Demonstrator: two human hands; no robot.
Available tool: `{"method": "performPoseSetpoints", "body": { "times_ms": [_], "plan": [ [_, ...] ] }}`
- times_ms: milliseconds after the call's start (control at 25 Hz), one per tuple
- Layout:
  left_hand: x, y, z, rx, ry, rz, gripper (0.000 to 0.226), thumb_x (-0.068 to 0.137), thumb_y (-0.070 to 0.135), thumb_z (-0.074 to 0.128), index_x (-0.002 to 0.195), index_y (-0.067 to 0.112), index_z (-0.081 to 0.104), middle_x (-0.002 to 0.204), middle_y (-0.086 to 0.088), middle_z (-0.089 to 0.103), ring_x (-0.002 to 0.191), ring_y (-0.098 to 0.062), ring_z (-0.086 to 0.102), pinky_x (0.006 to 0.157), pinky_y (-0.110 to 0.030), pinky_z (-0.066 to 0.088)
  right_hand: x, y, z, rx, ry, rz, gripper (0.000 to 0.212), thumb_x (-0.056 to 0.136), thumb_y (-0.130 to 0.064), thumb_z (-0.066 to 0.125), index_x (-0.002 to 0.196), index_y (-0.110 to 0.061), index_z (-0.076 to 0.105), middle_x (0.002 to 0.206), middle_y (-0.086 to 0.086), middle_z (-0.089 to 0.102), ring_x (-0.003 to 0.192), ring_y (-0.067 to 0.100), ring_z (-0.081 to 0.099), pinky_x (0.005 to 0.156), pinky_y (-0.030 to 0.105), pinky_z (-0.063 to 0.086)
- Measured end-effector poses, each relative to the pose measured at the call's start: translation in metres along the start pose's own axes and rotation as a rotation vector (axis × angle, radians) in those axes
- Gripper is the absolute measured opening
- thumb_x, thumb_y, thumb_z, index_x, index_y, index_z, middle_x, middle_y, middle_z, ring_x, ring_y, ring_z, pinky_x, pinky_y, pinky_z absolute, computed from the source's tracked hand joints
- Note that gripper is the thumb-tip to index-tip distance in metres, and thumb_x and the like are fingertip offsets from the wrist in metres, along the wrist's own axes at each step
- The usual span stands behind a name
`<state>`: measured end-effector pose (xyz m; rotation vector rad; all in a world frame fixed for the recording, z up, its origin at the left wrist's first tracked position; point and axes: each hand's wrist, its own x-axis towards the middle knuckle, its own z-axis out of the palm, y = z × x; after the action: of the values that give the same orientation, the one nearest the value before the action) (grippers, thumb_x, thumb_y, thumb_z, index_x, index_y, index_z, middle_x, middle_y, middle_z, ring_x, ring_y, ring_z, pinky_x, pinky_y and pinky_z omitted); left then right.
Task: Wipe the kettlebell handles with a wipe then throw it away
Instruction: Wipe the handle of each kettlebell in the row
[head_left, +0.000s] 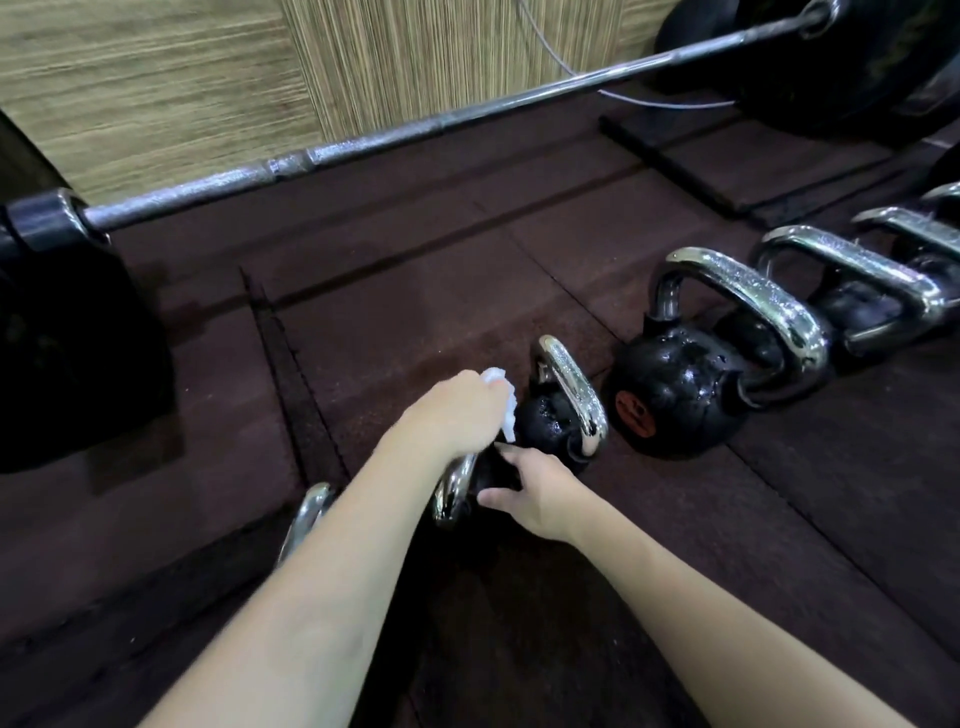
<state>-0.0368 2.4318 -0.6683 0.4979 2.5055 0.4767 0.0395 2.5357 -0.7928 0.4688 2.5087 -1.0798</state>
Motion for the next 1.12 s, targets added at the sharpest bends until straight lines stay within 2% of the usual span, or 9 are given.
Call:
{"method": "performPoseSetpoints", "body": {
  "times_ms": [160, 280, 440, 520, 640, 760, 920, 1040, 1120],
  "plan": [
    [-0.088, -0.051, 0.071, -0.264, 0.344, 0.062, 0.031, 0.102, 0.057, 0.027, 0.126, 0.041, 0.038, 0.089, 0.015, 0.062, 0.089, -0.015, 0.066, 0.076, -0.035, 0.045, -0.003, 0.000, -0.001, 0.018, -0.008, -0.018, 0.071, 0.088, -0.036, 0.072, 0.151, -0.022, 0.041, 0.147, 0.008, 0.053, 0.135, 0.026, 0.049, 0.110, 0.031, 0.038],
    [-0.102, -0.077, 0.102, -0.540, 0.337, 0.039, 0.052, 0.096, 0.065, 0.029, 0.137, 0.039, 0.048, 0.111, 0.019, 0.070, 0.106, 0.002, 0.065, 0.089, -0.023, 0.048, -0.006, -0.001, -0.003, 0.036, 0.004, -0.051, 0.076, 0.089, -0.035, 0.073, 0.153, -0.018, 0.036, 0.150, 0.007, 0.049, 0.141, 0.022, 0.043, 0.114, 0.026, 0.031],
    [-0.081, -0.057, 0.085, -0.391, 0.423, 0.038, 0.043, 0.101, 0.057, 0.033, 0.130, 0.030, 0.050, 0.102, 0.013, 0.066, 0.099, -0.012, 0.065, 0.083, -0.034, 0.046, -0.008, -0.005, -0.007, 0.014, -0.013, -0.046, 0.071, 0.091, -0.033, 0.070, 0.153, -0.018, 0.037, 0.147, 0.007, 0.053, 0.137, 0.023, 0.048, 0.110, 0.026, 0.036],
    [-0.053, -0.038, 0.059, -0.192, 0.345, 0.014, 0.034, 0.107, 0.047, 0.030, 0.125, 0.027, 0.052, 0.103, 0.005, 0.060, 0.100, -0.026, 0.059, 0.081, -0.036, 0.041, -0.007, -0.006, -0.005, 0.007, -0.012, -0.034, 0.066, 0.089, -0.035, 0.072, 0.148, -0.021, 0.045, 0.133, 0.005, 0.064, 0.123, 0.023, 0.060, 0.098, 0.026, 0.045],
    [0.004, -0.004, 0.006, 0.001, -0.012, 0.003, 0.034, 0.106, 0.027, 0.040, 0.126, 0.027, 0.067, 0.147, -0.008, 0.050, 0.121, -0.036, 0.055, 0.104, -0.041, 0.043, -0.009, -0.007, -0.004, 0.019, -0.010, -0.020, 0.068, 0.089, -0.036, 0.072, 0.149, -0.022, 0.043, 0.135, 0.003, 0.061, 0.125, 0.022, 0.058, 0.101, 0.026, 0.044],
    [0.027, 0.003, -0.012, -0.067, -0.230, -0.047, 0.029, 0.099, 0.030, 0.049, 0.111, 0.026, 0.076, 0.137, -0.002, 0.054, 0.111, -0.032, 0.058, 0.097, -0.037, 0.044, -0.010, -0.007, -0.004, 0.060, -0.020, -0.017, 0.075, 0.090, -0.035, 0.072, 0.154, -0.021, 0.035, 0.146, 0.002, 0.054, 0.134, 0.020, 0.051, 0.109, 0.026, 0.039],
    [-0.018, -0.041, 0.036, -0.149, 0.120, 0.015, 0.050, 0.107, 0.047, 0.030, 0.127, 0.014, 0.062, 0.111, -0.007, 0.067, 0.106, -0.033, 0.064, 0.091, -0.042, 0.050, -0.008, -0.004, -0.001, 0.051, 0.000, -0.008, 0.072, 0.089, -0.037, 0.072, 0.152, -0.024, 0.039, 0.142, 0.004, 0.057, 0.130, 0.023, 0.055, 0.108, 0.031, 0.043],
    [-0.092, -0.072, 0.084, -0.353, 0.297, 0.054, 0.049, 0.098, 0.059, 0.031, 0.140, 0.039, 0.044, 0.102, 0.018, 0.066, 0.096, 0.001, 0.064, 0.084, -0.009, 0.044, -0.007, -0.003, -0.001, 0.063, -0.002, -0.011, 0.078, 0.090, -0.037, 0.072, 0.155, -0.021, 0.032, 0.152, 0.006, 0.047, 0.141, 0.023, 0.044, 0.115, 0.030, 0.035],
    [-0.109, -0.078, 0.102, -0.413, 0.320, 0.070, 0.059, 0.092, 0.061, 0.031, 0.147, 0.042, 0.041, 0.105, 0.030, 0.066, 0.101, 0.018, 0.059, 0.085, 0.000, 0.038, -0.007, -0.002, 0.000, 0.081, 0.004, -0.010, 0.079, 0.089, -0.037, 0.072, 0.155, -0.021, 0.031, 0.153, 0.006, 0.046, 0.141, 0.022, 0.043, 0.114, 0.028, 0.033]
  ]
}}
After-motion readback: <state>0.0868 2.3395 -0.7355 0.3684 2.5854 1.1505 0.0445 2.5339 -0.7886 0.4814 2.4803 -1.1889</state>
